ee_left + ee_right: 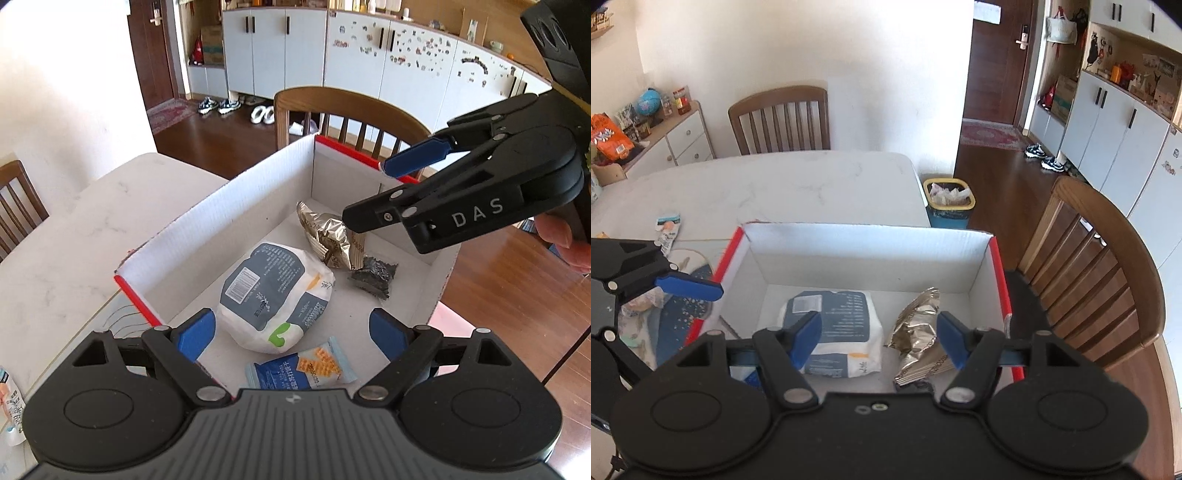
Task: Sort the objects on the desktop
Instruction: 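Withdraw both tools from the red shoebox back toward the table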
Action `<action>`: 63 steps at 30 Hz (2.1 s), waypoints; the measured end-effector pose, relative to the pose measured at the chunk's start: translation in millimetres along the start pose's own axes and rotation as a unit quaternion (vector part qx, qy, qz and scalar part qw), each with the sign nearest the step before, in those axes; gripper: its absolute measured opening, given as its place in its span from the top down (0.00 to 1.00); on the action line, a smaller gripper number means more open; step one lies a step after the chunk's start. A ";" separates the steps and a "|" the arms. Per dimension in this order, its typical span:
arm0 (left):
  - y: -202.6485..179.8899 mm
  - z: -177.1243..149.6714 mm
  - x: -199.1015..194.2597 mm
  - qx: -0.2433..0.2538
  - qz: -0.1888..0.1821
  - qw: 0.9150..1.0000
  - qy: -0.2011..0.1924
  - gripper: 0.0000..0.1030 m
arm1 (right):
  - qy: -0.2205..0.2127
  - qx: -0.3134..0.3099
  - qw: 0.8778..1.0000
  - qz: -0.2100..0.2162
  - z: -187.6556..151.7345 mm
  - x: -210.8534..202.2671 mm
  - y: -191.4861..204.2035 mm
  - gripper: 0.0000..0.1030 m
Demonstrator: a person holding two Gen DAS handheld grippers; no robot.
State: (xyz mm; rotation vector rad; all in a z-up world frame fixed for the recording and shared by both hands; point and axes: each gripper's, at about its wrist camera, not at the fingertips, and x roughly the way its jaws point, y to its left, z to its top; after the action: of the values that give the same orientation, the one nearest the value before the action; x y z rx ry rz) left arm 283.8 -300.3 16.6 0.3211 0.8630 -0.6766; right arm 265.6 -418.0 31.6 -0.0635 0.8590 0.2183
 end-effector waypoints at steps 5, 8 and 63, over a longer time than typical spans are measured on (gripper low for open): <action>-0.8 -6.6 -15.5 0.000 0.002 1.000 -0.016 0.12 | -0.008 0.011 1.000 0.000 -2.6 -11.0 10.1 0.32; 2.7 -12.8 -27.3 -0.001 -0.002 1.000 -0.026 0.12 | -0.018 0.007 1.000 -0.001 -4.8 -18.5 20.0 0.30; 146.9 -172.3 -151.4 -0.085 0.007 0.993 -0.083 0.00 | -0.032 0.012 0.999 0.038 -10.2 2.3 223.4 0.09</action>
State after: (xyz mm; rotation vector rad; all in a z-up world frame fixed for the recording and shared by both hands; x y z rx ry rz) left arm 209.8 -38.4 27.6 0.1163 0.7522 -0.6032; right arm 211.1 -201.1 30.3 -0.0007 0.8007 0.2790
